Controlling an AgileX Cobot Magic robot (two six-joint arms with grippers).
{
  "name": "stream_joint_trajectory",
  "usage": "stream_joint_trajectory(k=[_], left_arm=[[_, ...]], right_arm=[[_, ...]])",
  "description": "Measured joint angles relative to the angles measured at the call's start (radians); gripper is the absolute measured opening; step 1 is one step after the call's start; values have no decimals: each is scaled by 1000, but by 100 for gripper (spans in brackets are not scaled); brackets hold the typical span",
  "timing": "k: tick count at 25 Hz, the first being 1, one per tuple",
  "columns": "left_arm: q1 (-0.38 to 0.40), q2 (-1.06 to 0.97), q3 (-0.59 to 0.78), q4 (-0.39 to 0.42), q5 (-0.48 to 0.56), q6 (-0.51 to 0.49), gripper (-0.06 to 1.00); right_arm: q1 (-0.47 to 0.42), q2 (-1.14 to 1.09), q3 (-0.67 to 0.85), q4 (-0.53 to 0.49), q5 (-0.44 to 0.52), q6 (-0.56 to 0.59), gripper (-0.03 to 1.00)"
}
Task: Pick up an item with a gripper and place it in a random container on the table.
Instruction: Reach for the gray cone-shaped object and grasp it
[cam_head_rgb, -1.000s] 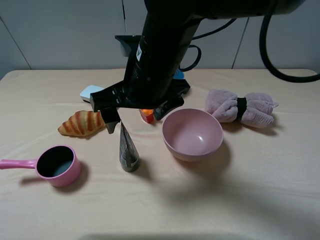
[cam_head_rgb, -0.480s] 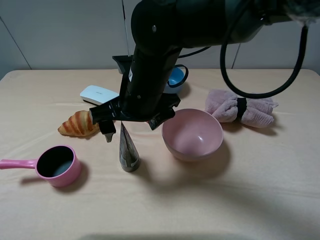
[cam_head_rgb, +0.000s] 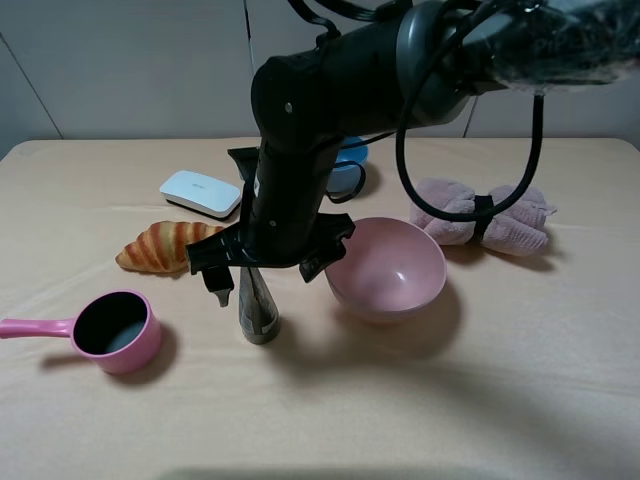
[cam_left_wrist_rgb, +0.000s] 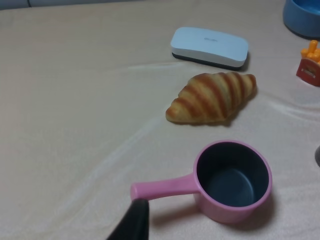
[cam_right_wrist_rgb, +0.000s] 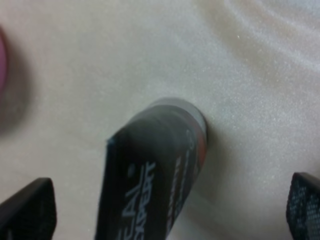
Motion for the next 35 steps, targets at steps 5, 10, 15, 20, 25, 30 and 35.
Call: stream_joint_trajectory(k=[5, 10, 15, 20, 25, 30, 35], left_arm=[[0, 0, 0, 0, 0, 0, 100], [0, 0, 0, 0, 0, 0, 100], [0, 0, 0, 0, 0, 0, 100], [0, 0, 0, 0, 0, 0, 100], [0, 0, 0, 0, 0, 0, 100], [0, 0, 0, 0, 0, 0, 100], [0, 0, 0, 0, 0, 0, 100]], right_arm=[[0, 13, 0, 2, -6, 4, 69], [0, 25, 0, 3, -14, 4, 69], [0, 43, 0, 10, -15, 5, 69], [0, 45, 0, 21, -17, 7, 59], [0, 46, 0, 28, -23, 7, 34], [0, 46, 0, 29, -27, 7, 21], [0, 46, 0, 29, -27, 7, 21]])
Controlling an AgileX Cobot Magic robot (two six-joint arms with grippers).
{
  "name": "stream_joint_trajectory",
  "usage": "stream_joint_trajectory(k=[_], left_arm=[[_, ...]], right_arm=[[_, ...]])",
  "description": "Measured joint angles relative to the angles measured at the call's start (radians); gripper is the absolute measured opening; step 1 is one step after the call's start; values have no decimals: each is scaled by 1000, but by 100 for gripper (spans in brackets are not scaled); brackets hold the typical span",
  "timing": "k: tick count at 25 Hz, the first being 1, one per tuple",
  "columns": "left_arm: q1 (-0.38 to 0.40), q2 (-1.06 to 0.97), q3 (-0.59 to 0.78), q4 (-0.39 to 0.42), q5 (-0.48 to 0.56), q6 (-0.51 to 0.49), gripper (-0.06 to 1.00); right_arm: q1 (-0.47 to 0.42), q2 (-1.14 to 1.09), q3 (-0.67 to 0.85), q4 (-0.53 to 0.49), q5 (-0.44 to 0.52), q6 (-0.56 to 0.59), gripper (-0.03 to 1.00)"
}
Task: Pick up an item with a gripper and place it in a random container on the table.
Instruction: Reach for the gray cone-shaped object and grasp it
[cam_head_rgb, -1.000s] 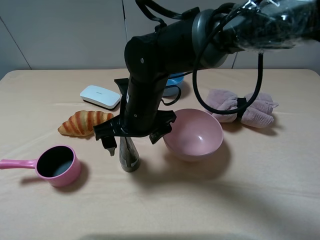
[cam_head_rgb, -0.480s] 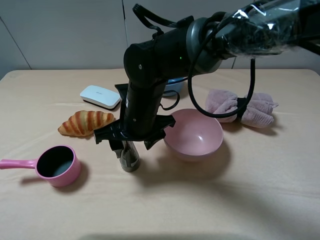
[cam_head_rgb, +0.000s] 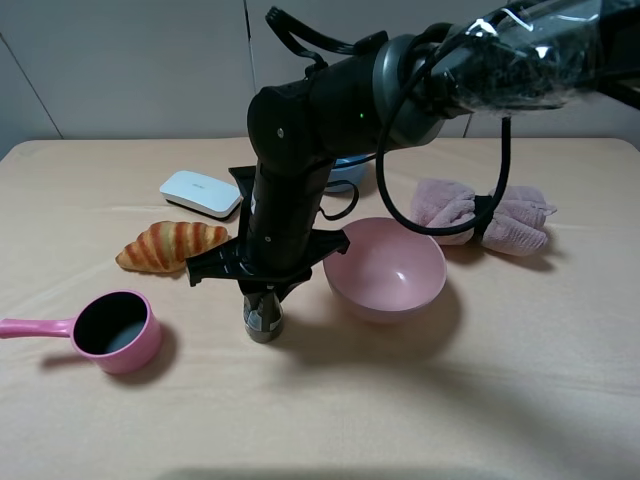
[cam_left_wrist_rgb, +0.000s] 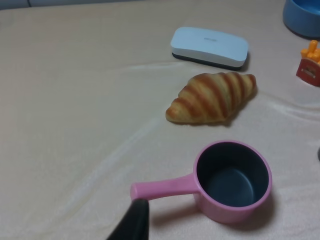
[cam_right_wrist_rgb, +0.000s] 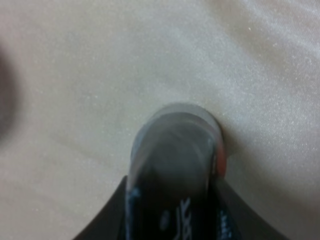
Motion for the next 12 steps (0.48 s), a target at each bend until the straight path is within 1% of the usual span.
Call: stream_joint_trajectory(k=[12], left_arm=[[0, 0, 0, 0, 0, 0, 100]], right_arm=[[0, 0, -4, 0, 8, -2, 21]])
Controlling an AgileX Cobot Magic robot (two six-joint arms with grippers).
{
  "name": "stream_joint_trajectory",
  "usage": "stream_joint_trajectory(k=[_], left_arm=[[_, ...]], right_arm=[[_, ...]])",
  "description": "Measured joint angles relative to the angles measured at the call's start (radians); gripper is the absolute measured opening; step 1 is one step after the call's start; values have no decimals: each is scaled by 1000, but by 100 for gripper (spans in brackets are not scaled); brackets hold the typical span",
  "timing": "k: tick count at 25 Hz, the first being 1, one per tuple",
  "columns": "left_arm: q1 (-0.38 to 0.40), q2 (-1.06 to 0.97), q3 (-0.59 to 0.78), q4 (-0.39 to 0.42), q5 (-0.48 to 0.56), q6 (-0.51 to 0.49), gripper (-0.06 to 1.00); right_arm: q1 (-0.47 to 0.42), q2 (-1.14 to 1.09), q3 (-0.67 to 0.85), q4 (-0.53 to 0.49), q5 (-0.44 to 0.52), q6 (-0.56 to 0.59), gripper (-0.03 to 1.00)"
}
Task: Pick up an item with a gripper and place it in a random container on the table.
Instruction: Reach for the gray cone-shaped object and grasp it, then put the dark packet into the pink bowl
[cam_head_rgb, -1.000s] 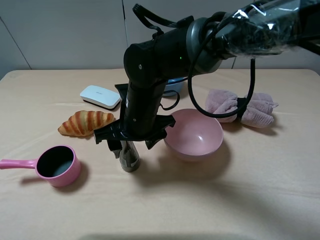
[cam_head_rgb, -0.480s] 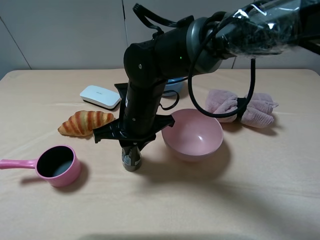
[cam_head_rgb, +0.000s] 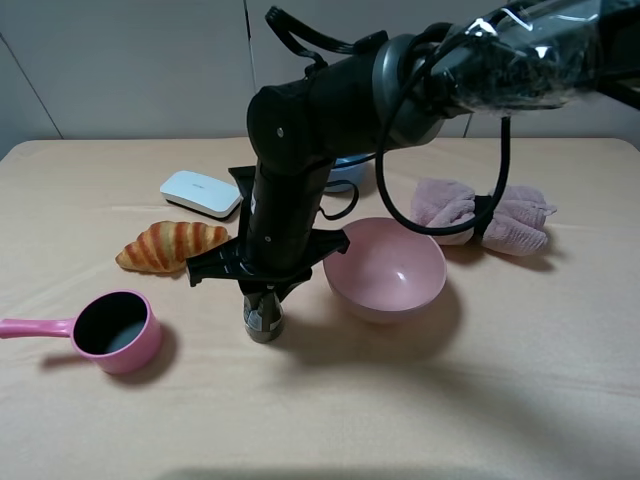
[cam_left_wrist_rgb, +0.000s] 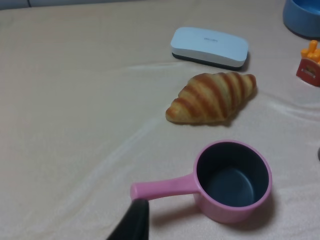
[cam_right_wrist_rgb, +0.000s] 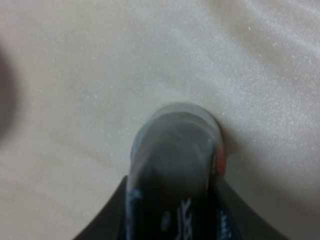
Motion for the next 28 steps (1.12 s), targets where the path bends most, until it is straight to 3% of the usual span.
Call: stream_joint_trajectory(k=[28], left_arm=[[0, 0, 0, 0, 0, 0, 100]], right_arm=[[0, -190, 0, -28, 116, 1, 21]])
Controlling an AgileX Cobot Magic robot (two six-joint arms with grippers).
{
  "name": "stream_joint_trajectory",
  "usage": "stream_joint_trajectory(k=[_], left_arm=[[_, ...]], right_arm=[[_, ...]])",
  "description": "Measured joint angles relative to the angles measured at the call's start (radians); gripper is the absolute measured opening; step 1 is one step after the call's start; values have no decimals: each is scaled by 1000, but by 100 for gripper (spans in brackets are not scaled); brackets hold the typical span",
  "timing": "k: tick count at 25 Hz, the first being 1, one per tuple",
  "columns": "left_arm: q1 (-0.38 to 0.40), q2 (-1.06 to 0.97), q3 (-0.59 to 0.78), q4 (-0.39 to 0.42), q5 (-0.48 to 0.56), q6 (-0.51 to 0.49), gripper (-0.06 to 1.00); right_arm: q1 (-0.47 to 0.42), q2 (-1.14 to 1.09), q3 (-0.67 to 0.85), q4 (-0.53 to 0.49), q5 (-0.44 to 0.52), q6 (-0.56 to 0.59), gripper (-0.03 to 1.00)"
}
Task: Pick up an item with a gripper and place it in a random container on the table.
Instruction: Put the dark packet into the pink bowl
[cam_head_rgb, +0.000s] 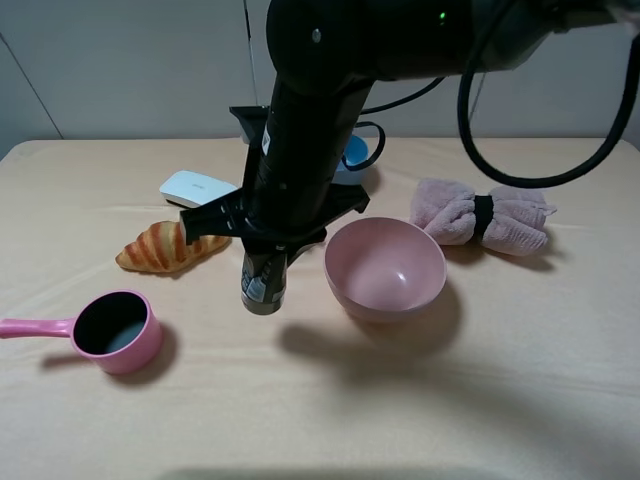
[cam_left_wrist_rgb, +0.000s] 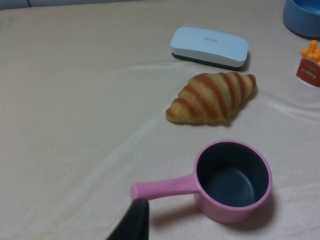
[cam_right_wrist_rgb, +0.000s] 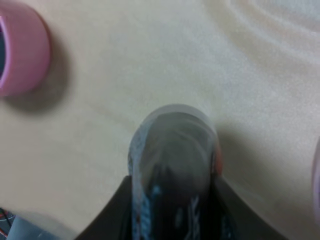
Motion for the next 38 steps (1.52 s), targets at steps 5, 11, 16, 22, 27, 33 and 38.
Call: stream_joint_trajectory(k=[5, 11, 16, 22, 27, 33, 38], left_arm=[[0, 0, 0, 0, 0, 0, 100], [0, 0, 0, 0, 0, 0, 100], [0, 0, 0, 0, 0, 0, 100], [0, 0, 0, 0, 0, 0, 100], [0, 0, 0, 0, 0, 0, 100], [0, 0, 0, 0, 0, 0, 100], [0, 0, 0, 0, 0, 0, 100]], right_arm=[[0, -25, 0, -37, 39, 18, 21], [0, -66, 0, -119, 85, 44, 21], [0, -84, 0, -190, 134, 62, 19], [-9, -93, 0, -268, 188, 89, 19], [-54, -93, 0, -273, 219, 75, 19], [-111, -93, 0, -279, 220, 42, 19], [-145, -93, 0, -316, 215, 32, 19]])
